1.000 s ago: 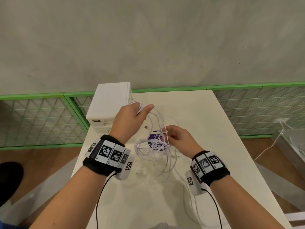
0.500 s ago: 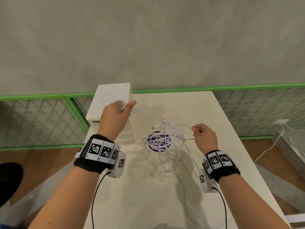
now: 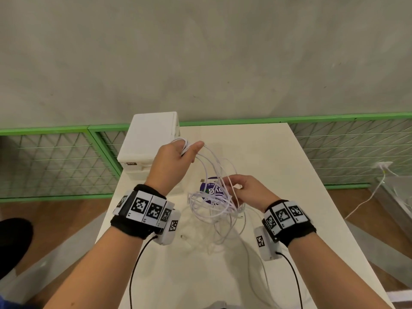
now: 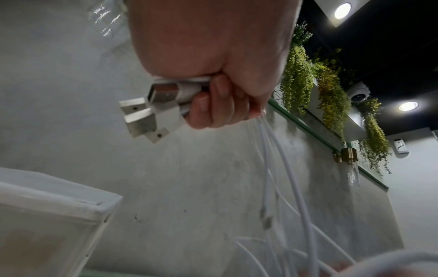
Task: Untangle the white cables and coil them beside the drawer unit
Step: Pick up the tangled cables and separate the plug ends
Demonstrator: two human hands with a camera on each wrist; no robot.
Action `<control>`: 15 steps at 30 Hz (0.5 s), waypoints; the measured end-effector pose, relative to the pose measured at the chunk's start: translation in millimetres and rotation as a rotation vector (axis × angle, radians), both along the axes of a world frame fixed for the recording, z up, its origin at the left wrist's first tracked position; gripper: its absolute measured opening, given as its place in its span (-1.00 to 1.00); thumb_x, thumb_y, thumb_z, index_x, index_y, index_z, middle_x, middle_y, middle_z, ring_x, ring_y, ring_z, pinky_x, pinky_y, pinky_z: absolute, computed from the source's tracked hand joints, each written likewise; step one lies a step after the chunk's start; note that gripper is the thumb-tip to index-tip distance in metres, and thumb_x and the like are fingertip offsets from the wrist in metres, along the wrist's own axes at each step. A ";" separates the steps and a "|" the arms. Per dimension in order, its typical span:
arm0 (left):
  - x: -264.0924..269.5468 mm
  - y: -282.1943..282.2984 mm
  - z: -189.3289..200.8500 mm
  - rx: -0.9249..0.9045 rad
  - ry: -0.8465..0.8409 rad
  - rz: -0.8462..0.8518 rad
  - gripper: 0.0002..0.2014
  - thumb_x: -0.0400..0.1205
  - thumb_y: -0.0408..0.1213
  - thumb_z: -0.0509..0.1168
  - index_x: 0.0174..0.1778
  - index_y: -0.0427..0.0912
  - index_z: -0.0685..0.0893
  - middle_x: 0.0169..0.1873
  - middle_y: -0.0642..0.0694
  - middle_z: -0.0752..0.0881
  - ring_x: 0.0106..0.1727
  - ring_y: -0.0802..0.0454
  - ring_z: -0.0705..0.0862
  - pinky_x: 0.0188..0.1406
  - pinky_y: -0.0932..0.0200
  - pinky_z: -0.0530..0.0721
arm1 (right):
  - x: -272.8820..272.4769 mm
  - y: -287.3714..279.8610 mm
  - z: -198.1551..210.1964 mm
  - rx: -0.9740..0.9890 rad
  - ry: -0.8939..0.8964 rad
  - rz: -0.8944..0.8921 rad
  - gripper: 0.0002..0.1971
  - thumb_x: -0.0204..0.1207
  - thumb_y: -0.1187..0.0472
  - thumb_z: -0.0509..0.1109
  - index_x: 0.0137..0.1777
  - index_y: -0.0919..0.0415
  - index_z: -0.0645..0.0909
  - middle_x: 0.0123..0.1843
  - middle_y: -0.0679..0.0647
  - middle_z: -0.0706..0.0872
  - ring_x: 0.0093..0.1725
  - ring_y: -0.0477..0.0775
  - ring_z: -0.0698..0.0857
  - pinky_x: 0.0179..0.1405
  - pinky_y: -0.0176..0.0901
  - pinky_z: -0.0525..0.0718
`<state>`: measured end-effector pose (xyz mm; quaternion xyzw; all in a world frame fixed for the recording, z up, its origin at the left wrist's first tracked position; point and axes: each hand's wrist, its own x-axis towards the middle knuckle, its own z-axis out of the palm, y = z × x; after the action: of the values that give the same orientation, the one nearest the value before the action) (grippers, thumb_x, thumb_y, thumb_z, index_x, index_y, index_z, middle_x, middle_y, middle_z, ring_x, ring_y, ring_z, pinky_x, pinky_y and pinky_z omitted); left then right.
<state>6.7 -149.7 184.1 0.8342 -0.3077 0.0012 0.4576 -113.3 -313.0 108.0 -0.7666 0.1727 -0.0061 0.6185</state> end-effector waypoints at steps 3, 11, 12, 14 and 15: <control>-1.0 3.3 -0.1 -0.003 0.020 0.002 -0.51 0.62 -0.01 0.29 -0.52 -0.13 0.28 -0.53 0.04 0.60 -0.51 0.13 0.49 -0.49 0.43 0.38 | -1.8 3.7 -4.1 0.017 0.050 0.078 -0.76 0.58 0.32 0.34 -0.04 -0.07 0.73 -0.26 0.02 0.78 -0.48 -0.14 0.61 -0.43 -0.36 0.60; -1.2 5.6 -10.2 0.000 0.007 0.041 -0.48 0.61 0.07 0.27 -0.49 -0.17 0.24 -0.33 -0.52 0.64 -0.35 -0.39 0.55 -0.30 -0.21 0.52 | -5.1 0.3 -9.5 0.043 0.047 0.068 -0.84 0.48 0.26 0.46 0.01 0.06 0.78 -0.20 0.12 0.80 -0.31 -0.03 0.65 -0.31 -0.31 0.61; -1.1 5.2 -11.1 0.001 0.009 0.044 -0.47 0.61 0.07 0.27 -0.49 -0.19 0.25 -0.33 -0.52 0.64 -0.35 -0.39 0.54 -0.30 -0.21 0.52 | -5.4 -0.2 -10.3 0.018 0.046 0.069 -0.83 0.45 0.28 0.49 0.01 0.05 0.79 -0.16 0.09 0.83 -0.25 -0.05 0.72 -0.21 -0.31 0.66; 0.5 6.3 -12.8 0.012 0.012 0.061 -0.45 0.62 0.09 0.26 -0.46 -0.32 0.34 -0.32 -0.51 0.65 -0.33 -0.39 0.56 -0.29 -0.21 0.53 | -5.0 -2.7 -11.8 -0.081 0.018 -0.028 -0.85 0.44 0.28 0.50 -0.05 0.05 0.80 -0.20 0.00 0.84 -0.21 -0.10 0.76 -0.12 -0.27 0.70; 1.6 7.4 -13.4 0.025 0.012 0.075 -0.41 0.62 0.10 0.25 -0.42 -0.41 0.38 -0.32 -0.49 0.65 -0.32 -0.39 0.57 -0.28 -0.20 0.54 | -4.5 -6.0 -12.6 -0.143 -0.009 -0.111 -0.88 0.45 0.27 0.49 -0.09 0.06 0.81 -0.25 -0.04 0.83 -0.24 -0.10 0.76 -0.16 -0.25 0.69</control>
<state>8.3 -142.3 170.7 0.8509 -0.2733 0.0095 0.4486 -117.7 -319.0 95.4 -0.7979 0.2111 -0.0562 0.5618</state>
